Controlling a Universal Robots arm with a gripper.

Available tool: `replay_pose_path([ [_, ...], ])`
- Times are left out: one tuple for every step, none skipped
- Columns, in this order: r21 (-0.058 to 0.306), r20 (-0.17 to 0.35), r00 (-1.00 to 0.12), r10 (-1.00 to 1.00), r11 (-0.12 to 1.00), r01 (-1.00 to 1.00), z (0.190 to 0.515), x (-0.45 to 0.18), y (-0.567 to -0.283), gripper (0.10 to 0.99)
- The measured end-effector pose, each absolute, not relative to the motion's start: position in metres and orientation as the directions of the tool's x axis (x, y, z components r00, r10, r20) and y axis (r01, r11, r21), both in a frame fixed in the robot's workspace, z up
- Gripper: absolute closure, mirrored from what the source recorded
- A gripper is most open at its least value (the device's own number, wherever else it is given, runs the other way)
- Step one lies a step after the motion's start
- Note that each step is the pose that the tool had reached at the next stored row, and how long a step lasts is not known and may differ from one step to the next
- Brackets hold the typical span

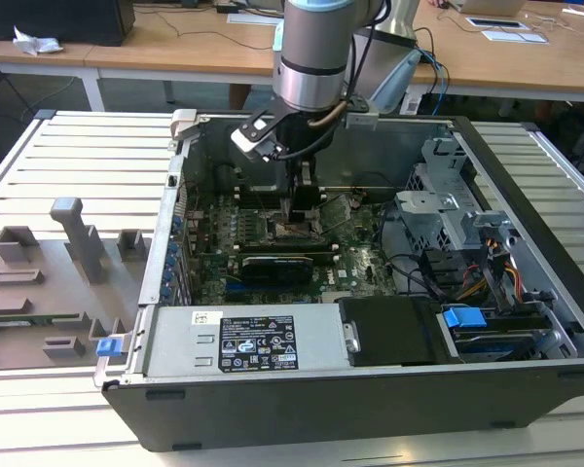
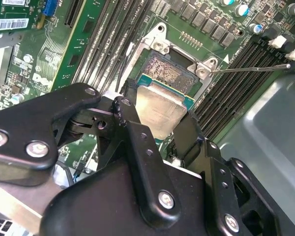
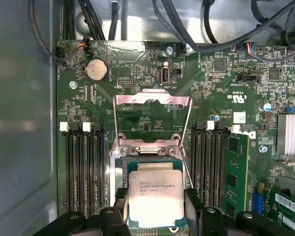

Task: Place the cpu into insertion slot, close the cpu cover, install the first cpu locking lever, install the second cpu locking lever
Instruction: 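Place the cpu into insertion slot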

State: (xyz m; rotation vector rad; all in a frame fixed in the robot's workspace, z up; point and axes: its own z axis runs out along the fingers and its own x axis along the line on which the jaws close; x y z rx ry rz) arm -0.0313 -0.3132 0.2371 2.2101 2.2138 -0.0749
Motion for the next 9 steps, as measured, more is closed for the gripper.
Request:
replay_pose_path([
  [-0.025, -0.043, -0.002, 0.999, 0.001, 1.0, 0.2366, -0.0313, -0.3132, 0.545],
  [-0.025, -0.043, -0.002, 0.999, 0.001, 1.0, 0.236, -0.0313, -0.3132, 0.545],
  [-0.025, -0.043, -0.002, 0.999, 0.001, 1.0, 0.2351, -0.0313, -0.3131, 0.545],
  [-0.025, -0.043, -0.002, 0.999, 0.001, 1.0, 0.2343, -0.0313, -0.3132, 0.545],
  [-0.025, -0.043, -0.002, 0.999, 0.001, 1.0, 0.2336, -0.0313, -0.3132, 0.545],
  [-0.025, -0.043, -0.002, 0.999, 0.001, 1.0, 0.2331, -0.0313, -0.3132, 0.545],
  [-0.025, -0.043, -0.002, 0.999, 0.001, 1.0, 0.2326, -0.0313, -0.3132, 0.545],
  [-0.025, -0.043, -0.002, 0.999, 0.001, 1.0, 0.2317, -0.0313, -0.3131, 0.545],
  [-0.025, -0.043, -0.002, 0.999, 0.001, 1.0, 0.2306, -0.0313, -0.3132, 0.545],
])
